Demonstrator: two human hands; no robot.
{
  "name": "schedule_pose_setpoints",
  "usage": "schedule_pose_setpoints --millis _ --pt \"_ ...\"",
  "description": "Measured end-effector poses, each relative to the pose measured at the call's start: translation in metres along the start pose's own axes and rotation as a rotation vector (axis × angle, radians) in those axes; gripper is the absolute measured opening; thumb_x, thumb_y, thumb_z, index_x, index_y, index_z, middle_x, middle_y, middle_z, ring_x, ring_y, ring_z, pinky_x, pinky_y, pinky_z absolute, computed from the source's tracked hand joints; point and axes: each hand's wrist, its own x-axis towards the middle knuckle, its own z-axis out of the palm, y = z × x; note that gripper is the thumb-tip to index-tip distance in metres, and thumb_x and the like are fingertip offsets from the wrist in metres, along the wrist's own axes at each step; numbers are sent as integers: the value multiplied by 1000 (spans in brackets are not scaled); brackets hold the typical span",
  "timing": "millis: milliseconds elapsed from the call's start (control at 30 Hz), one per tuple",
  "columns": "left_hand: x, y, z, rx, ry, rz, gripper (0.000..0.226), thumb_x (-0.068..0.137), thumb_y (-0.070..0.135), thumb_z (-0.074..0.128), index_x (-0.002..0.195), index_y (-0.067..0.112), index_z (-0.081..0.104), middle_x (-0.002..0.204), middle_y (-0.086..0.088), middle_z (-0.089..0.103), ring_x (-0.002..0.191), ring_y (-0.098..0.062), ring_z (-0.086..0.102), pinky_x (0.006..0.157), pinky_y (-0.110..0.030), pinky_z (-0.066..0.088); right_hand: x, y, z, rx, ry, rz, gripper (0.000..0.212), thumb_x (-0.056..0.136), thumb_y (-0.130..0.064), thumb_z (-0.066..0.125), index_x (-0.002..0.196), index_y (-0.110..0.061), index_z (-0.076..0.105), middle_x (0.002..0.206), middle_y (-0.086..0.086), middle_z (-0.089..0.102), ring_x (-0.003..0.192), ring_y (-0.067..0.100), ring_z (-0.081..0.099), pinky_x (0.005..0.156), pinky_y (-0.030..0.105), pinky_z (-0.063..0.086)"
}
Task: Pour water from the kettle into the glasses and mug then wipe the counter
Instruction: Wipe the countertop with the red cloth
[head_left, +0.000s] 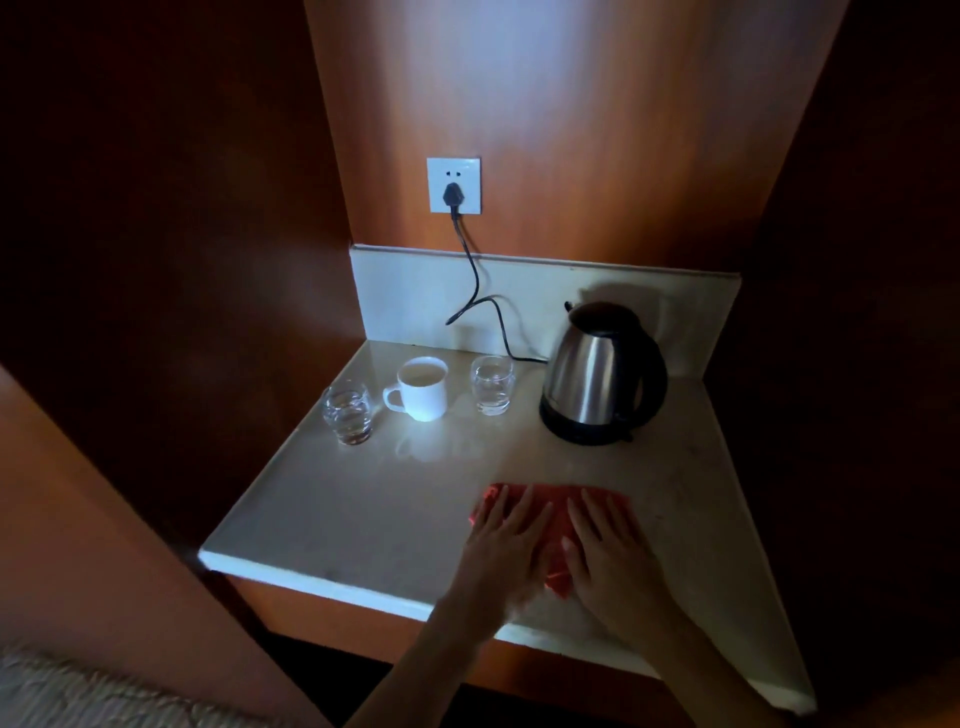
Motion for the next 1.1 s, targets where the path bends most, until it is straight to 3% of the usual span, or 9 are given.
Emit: schedule_pose_setpoints --millis 100,233,300,400,467,567,767,933,1100 --pt "12 9 3 -38 4 26 47 87 48 47 126 30 65 132 -5 63 117 -36 62 97 -53 50 -11 11 -4 16 25 29 74 108 -44 9 130 -2 66 136 19 62 128 40 56 116 41 19" --pt "26 -8 6 -25 60 6 45 96 49 42 132 28 60 136 -5 60 124 -33 56 107 -50 42 19 5 2 43 -45 57 69 107 -42 15 130 -2 66 136 19 62 126 42 57 115 46 20" --pt "37 -24 8 7 7 -69 51 101 53 28 137 29 54 142 -3 55 133 -33 48 113 -49 33 42 -5 9 19 -108 45 58 102 -38 30 129 -3 67 137 20 62 124 44 59 113 50 25" --pt "43 -56 18 121 -106 -87 71 99 57 -6 147 31 39 154 1 39 145 -30 29 118 -48 15 64 -27 20 -38 -165 -15 61 91 -41 39 131 -5 66 142 20 58 129 45 54 112 57 30" --pt "37 -75 16 161 -96 -115 70 99 57 -6 148 32 38 155 1 38 145 -29 27 118 -47 16 70 -45 21 8 -143 -31 60 89 -42 41 130 -6 68 138 18 62 125 44 57 108 57 35" --pt "31 -90 6 109 -24 -214 59 102 52 13 142 28 49 146 -5 50 139 -30 41 115 -47 28 81 -66 21 41 -151 -63 59 88 -41 41 125 -6 71 132 17 65 119 45 61 103 59 45" --pt "43 -117 10 171 -106 -222 78 97 52 -15 144 28 43 156 -2 36 145 -32 26 118 -49 15 112 -80 29 72 -215 -79 57 84 -37 40 115 -4 75 121 19 71 105 48 68 92 61 53" --pt "38 -116 -4 73 141 -279 48 97 39 37 128 14 63 129 -12 64 120 -32 59 105 -48 44 136 -88 41 95 -206 -220 54 89 -32 40 122 -2 71 127 22 67 112 47 65 97 60 50" --pt "29 -124 -10 107 333 -366 42 93 33 47 122 11 67 122 -13 68 110 -34 64 98 -47 49 165 -100 51 86 -241 -366 57 90 -35 39 132 -8 65 137 16 63 123 42 58 110 56 39"
